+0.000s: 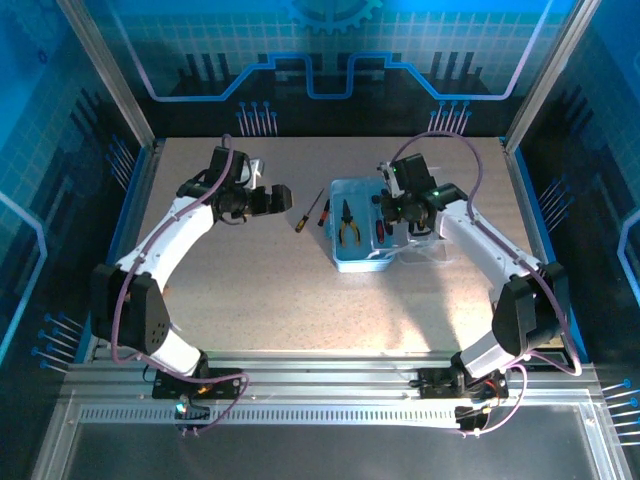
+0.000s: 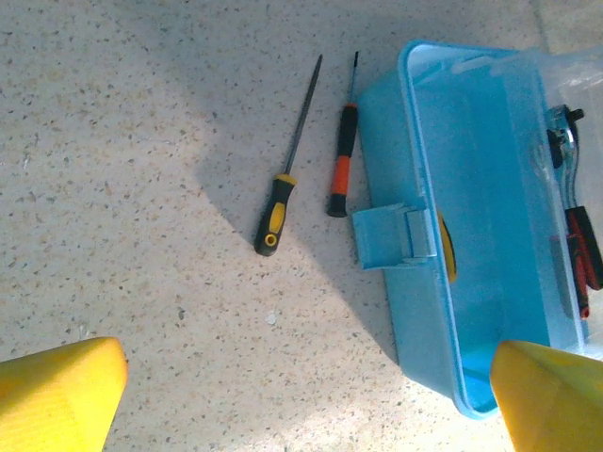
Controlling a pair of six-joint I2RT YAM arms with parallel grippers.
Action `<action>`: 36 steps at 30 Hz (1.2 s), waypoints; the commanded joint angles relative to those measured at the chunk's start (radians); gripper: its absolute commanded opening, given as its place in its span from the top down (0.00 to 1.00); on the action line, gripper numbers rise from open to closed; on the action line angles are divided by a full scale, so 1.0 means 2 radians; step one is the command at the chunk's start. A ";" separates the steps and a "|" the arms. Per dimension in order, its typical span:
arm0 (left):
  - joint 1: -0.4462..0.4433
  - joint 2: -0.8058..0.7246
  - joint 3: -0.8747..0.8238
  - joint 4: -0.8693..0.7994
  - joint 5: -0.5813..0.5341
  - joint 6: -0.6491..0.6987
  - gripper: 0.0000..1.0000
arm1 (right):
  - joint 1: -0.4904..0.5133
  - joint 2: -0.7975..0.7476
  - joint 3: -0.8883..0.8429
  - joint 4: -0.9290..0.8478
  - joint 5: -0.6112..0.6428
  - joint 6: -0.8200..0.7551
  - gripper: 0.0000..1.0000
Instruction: Pack the tool kit
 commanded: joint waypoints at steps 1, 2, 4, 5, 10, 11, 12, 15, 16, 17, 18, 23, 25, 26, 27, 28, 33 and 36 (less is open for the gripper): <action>0.001 0.005 -0.011 -0.003 -0.005 0.005 0.01 | 0.000 0.012 0.006 -0.013 0.046 -0.011 1.00; 0.001 0.005 -0.012 -0.002 -0.002 0.004 0.01 | 0.000 0.017 0.008 -0.016 0.052 -0.012 1.00; 0.001 0.006 -0.014 -0.001 0.000 0.004 0.01 | 0.001 0.028 0.015 -0.020 0.063 -0.012 1.00; 0.002 0.005 -0.016 -0.001 0.001 0.003 0.01 | 0.003 0.033 0.020 -0.022 0.071 -0.012 1.00; 0.001 0.009 -0.017 0.005 0.009 0.002 0.01 | 0.014 0.055 0.037 -0.028 0.083 -0.012 1.00; 0.001 0.010 -0.016 0.006 0.010 0.002 0.01 | 0.016 0.059 0.041 -0.028 0.083 -0.012 1.00; 0.001 0.011 -0.016 0.007 0.012 0.002 0.01 | 0.019 0.064 0.044 -0.029 0.085 -0.010 1.00; 0.001 0.014 -0.014 0.008 0.015 0.003 0.01 | 0.023 0.078 0.053 -0.031 0.090 -0.006 1.00; 0.002 0.014 -0.015 0.008 0.016 0.002 0.01 | 0.025 0.081 0.055 -0.032 0.092 -0.005 1.00; 0.001 0.014 -0.014 0.009 0.017 0.003 0.01 | 0.027 0.086 0.058 -0.033 0.096 -0.004 1.00; 0.001 0.014 -0.015 0.009 0.017 0.003 0.01 | 0.029 0.090 0.061 -0.035 0.101 -0.003 1.00; 0.001 0.017 -0.015 0.010 0.020 0.003 0.01 | 0.041 0.104 0.073 -0.045 0.136 -0.003 1.00; 0.001 0.018 -0.016 0.012 0.021 0.003 0.01 | 0.049 0.110 0.080 -0.054 0.163 -0.002 1.00; 0.001 0.019 -0.015 0.013 0.022 0.003 0.01 | 0.053 0.113 0.083 -0.057 0.174 -0.001 1.00; 0.001 0.020 -0.015 0.013 0.023 0.003 0.01 | 0.056 0.116 0.086 -0.061 0.184 0.001 1.00; 0.001 0.021 -0.015 0.014 0.024 0.003 0.00 | 0.058 0.119 0.087 -0.063 0.192 0.003 1.00; 0.001 0.024 -0.016 0.017 0.029 0.005 0.01 | 0.068 0.136 0.096 -0.080 0.228 0.018 1.00; 0.001 0.025 -0.015 0.016 0.030 0.007 0.01 | 0.070 0.143 0.097 -0.087 0.242 0.027 1.00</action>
